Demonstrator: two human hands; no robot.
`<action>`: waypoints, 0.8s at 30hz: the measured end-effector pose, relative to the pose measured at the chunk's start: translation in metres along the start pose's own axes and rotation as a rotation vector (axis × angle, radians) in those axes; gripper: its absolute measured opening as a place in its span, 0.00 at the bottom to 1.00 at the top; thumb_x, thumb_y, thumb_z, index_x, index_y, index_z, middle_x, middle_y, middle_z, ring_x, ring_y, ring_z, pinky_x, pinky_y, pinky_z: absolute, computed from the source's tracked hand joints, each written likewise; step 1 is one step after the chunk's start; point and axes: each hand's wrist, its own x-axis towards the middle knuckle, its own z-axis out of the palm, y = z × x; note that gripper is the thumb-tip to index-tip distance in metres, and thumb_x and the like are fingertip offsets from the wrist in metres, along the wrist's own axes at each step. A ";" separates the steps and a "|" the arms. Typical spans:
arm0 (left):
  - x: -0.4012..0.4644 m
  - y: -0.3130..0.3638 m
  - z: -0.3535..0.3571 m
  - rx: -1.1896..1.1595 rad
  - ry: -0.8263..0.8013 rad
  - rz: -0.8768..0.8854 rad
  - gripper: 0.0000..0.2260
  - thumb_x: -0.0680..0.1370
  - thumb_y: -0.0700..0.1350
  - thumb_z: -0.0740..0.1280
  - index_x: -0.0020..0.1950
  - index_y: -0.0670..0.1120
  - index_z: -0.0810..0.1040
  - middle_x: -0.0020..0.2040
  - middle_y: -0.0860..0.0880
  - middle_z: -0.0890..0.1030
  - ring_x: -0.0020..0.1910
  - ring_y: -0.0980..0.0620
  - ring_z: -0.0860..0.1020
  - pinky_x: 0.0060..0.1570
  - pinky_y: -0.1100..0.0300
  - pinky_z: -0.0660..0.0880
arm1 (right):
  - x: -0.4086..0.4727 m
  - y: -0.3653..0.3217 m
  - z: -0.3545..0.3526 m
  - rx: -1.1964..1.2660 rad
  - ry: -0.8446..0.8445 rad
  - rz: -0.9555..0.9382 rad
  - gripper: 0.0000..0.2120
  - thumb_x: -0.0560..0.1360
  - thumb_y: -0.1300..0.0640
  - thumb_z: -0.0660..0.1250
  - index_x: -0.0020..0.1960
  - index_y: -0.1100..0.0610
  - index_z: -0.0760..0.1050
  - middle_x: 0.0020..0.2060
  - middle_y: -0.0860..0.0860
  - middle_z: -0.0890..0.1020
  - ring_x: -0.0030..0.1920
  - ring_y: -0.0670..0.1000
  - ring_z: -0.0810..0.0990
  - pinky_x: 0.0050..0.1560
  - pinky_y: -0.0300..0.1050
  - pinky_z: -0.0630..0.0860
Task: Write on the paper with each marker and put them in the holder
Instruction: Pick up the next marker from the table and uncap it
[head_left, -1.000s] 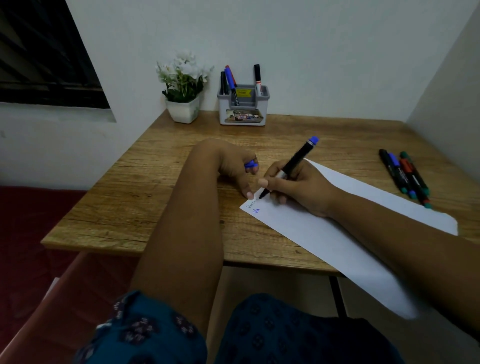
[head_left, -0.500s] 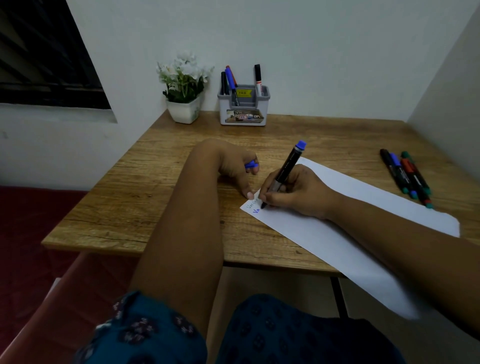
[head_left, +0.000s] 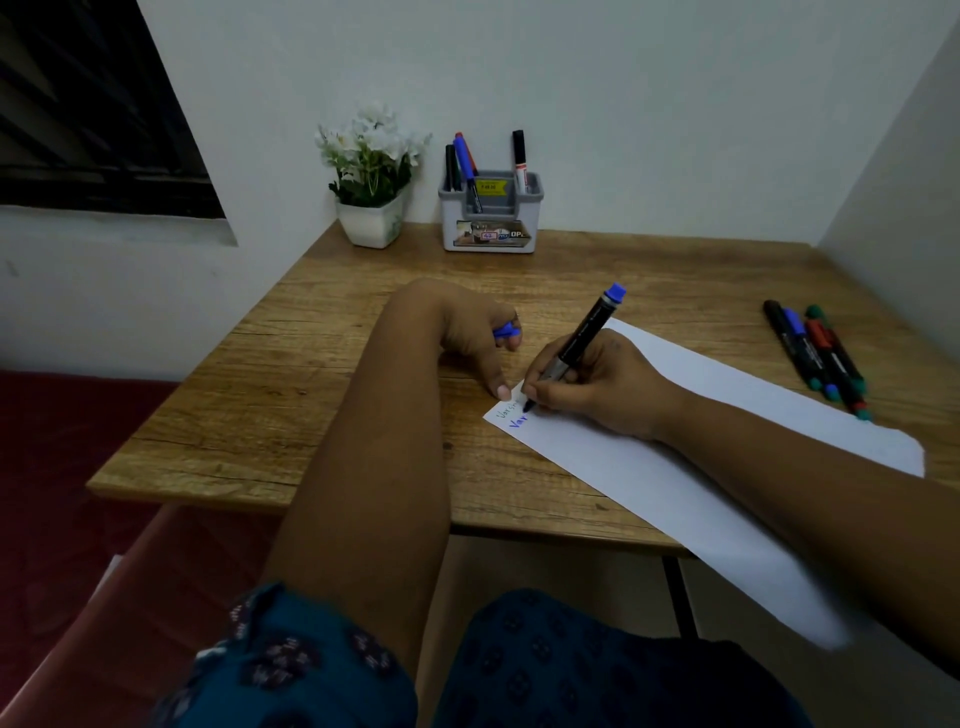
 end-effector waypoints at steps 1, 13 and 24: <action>0.000 0.000 0.000 -0.001 -0.001 -0.002 0.24 0.64 0.49 0.81 0.53 0.53 0.72 0.53 0.50 0.73 0.50 0.50 0.72 0.47 0.55 0.71 | 0.000 0.001 0.000 0.003 0.006 0.001 0.01 0.72 0.61 0.74 0.44 0.58 0.83 0.39 0.57 0.85 0.43 0.62 0.82 0.49 0.63 0.78; -0.001 0.001 0.001 -0.021 0.003 -0.016 0.24 0.65 0.47 0.80 0.54 0.53 0.72 0.52 0.50 0.73 0.49 0.51 0.72 0.43 0.57 0.69 | 0.002 0.003 0.001 0.023 0.008 -0.010 0.05 0.71 0.59 0.74 0.44 0.60 0.83 0.39 0.60 0.85 0.44 0.66 0.81 0.47 0.61 0.77; -0.001 0.000 0.001 -0.008 0.004 -0.025 0.24 0.63 0.49 0.81 0.52 0.56 0.72 0.54 0.51 0.73 0.53 0.49 0.72 0.50 0.53 0.72 | 0.002 0.003 0.000 -0.075 0.014 -0.009 0.01 0.71 0.64 0.73 0.43 0.60 0.83 0.40 0.55 0.85 0.44 0.58 0.83 0.49 0.58 0.78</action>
